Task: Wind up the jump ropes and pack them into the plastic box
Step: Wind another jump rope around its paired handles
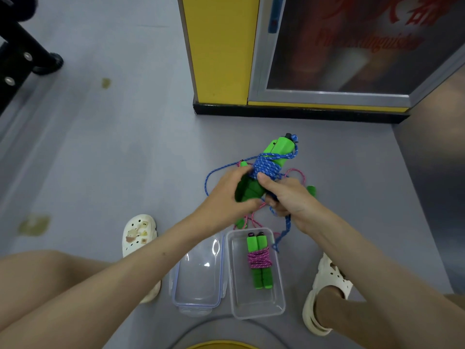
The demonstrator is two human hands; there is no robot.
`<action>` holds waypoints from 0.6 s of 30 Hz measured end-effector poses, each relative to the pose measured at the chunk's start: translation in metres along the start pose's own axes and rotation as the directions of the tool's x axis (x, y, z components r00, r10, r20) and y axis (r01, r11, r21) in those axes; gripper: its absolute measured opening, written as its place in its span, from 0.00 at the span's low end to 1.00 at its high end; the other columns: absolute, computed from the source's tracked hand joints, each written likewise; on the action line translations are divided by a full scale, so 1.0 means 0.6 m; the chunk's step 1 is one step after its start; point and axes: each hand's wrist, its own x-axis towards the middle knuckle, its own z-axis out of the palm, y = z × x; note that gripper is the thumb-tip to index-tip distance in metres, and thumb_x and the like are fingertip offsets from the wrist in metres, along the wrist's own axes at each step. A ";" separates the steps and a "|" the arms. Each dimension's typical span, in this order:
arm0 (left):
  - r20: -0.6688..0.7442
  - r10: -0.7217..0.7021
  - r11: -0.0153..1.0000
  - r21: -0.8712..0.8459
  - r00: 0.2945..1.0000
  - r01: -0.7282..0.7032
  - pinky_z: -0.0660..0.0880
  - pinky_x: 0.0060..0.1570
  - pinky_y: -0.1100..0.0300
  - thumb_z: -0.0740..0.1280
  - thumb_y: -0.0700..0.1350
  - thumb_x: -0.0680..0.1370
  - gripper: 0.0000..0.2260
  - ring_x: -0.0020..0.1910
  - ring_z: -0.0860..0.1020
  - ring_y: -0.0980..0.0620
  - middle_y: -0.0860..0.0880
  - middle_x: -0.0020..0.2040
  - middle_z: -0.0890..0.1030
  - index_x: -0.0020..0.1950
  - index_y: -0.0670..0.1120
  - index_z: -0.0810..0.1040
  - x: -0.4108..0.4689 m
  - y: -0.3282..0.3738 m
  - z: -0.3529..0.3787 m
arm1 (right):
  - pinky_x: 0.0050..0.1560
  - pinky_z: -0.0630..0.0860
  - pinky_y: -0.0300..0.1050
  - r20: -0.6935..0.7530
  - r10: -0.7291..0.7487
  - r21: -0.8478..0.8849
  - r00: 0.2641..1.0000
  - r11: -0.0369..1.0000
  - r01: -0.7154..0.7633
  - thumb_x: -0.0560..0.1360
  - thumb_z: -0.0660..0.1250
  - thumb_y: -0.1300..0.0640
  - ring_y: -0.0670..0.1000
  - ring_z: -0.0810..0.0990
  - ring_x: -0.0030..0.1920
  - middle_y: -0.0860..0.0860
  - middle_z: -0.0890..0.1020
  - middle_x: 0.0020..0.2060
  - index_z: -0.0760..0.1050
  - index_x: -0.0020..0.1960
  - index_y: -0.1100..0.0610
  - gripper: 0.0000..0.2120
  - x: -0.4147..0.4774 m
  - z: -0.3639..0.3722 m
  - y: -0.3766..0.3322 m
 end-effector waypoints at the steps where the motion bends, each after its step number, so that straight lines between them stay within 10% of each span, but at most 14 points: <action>1: -0.044 -0.073 0.993 -0.093 0.996 0.068 0.70 0.60 0.65 0.72 0.48 0.70 0.28 0.62 0.71 0.58 0.52 0.63 0.72 0.68 0.50 0.68 0.003 0.007 -0.005 | 0.21 0.54 0.36 0.034 -0.002 -0.009 0.999 1.000 0.002 0.77 0.64 0.46 0.44 0.57 0.20 0.49 0.68 0.21 0.69 0.33 0.55 0.19 0.000 0.000 0.000; 6: 0.038 -0.409 0.840 -0.375 0.912 0.392 0.78 0.44 0.59 0.71 0.46 0.74 0.17 0.47 0.80 0.52 0.46 0.55 0.79 0.61 0.50 0.73 0.010 0.010 -0.031 | 0.23 0.51 0.36 0.208 -0.041 0.025 0.977 0.999 0.036 0.78 0.59 0.46 0.44 0.55 0.21 0.51 0.66 0.24 0.67 0.33 0.56 0.19 -0.004 0.003 -0.001; 11: 0.281 -0.428 0.753 -0.414 0.859 0.511 0.79 0.39 0.56 0.74 0.49 0.65 0.24 0.44 0.83 0.47 0.45 0.48 0.84 0.60 0.46 0.76 -0.002 0.015 -0.036 | 0.26 0.52 0.38 0.305 -0.032 0.036 0.952 0.999 0.022 0.79 0.58 0.47 0.44 0.57 0.21 0.51 0.69 0.23 0.69 0.33 0.57 0.20 -0.012 -0.002 -0.004; 18: -0.038 -0.451 0.843 -0.345 0.891 0.412 0.74 0.27 0.67 0.77 0.37 0.67 0.21 0.32 0.80 0.59 0.50 0.43 0.80 0.54 0.46 0.72 0.005 0.019 -0.031 | 0.23 0.63 0.36 0.173 0.028 -0.098 0.985 0.995 -0.011 0.78 0.61 0.45 0.46 0.66 0.20 0.54 0.74 0.24 0.76 0.40 0.63 0.21 -0.014 0.003 0.000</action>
